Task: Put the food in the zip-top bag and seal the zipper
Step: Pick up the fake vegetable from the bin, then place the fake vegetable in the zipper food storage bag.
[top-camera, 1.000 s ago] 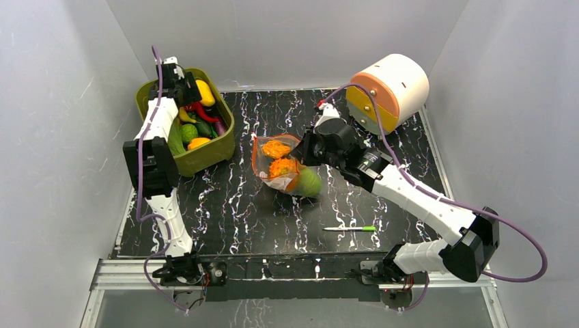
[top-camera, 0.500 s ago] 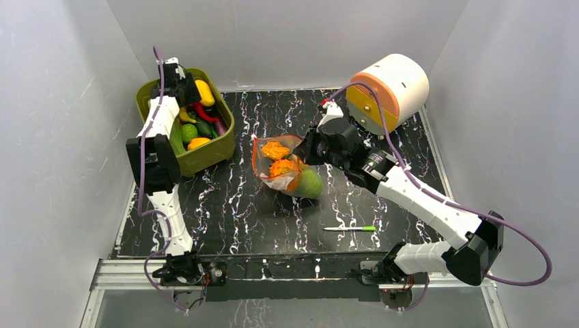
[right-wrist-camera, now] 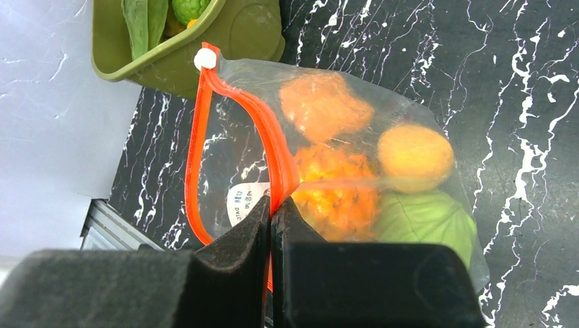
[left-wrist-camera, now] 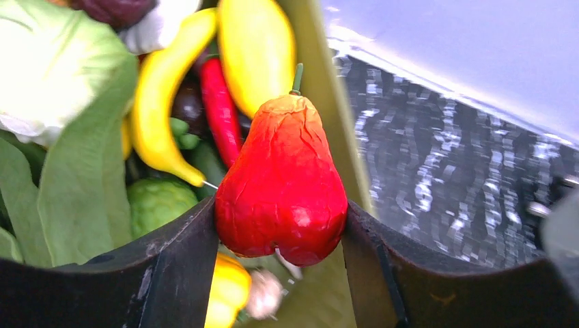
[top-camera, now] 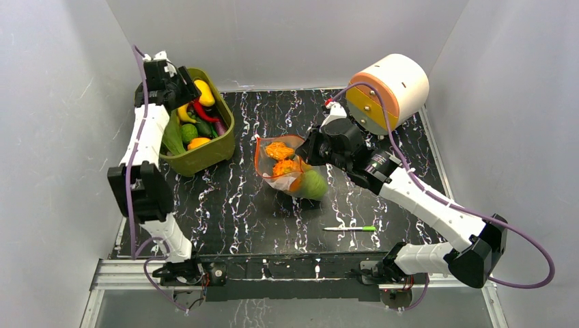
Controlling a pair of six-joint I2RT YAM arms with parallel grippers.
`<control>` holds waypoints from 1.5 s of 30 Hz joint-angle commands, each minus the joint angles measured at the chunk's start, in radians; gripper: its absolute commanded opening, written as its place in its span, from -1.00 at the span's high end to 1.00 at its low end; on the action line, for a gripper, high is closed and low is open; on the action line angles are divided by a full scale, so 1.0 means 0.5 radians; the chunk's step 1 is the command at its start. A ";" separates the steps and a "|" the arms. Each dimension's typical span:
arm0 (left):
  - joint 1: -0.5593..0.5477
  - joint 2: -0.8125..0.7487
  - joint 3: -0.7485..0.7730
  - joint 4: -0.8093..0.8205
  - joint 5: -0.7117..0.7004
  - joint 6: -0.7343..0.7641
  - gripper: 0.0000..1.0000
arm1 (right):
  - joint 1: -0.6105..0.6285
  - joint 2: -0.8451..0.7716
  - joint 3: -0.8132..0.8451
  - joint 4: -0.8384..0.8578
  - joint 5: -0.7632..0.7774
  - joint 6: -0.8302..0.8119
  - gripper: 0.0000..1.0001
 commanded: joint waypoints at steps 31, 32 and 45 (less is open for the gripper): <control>-0.839 -1.324 -1.038 -0.039 1.383 -0.483 0.23 | -0.003 0.122 0.159 0.381 -0.049 -0.342 1.00; -0.865 -1.317 -1.049 -0.031 1.375 -0.486 0.23 | -0.005 0.124 0.163 0.393 -0.067 -0.343 1.00; -0.972 -1.135 -1.027 -0.248 1.290 -0.348 0.20 | 0.027 0.198 0.381 0.244 -0.175 -0.376 1.00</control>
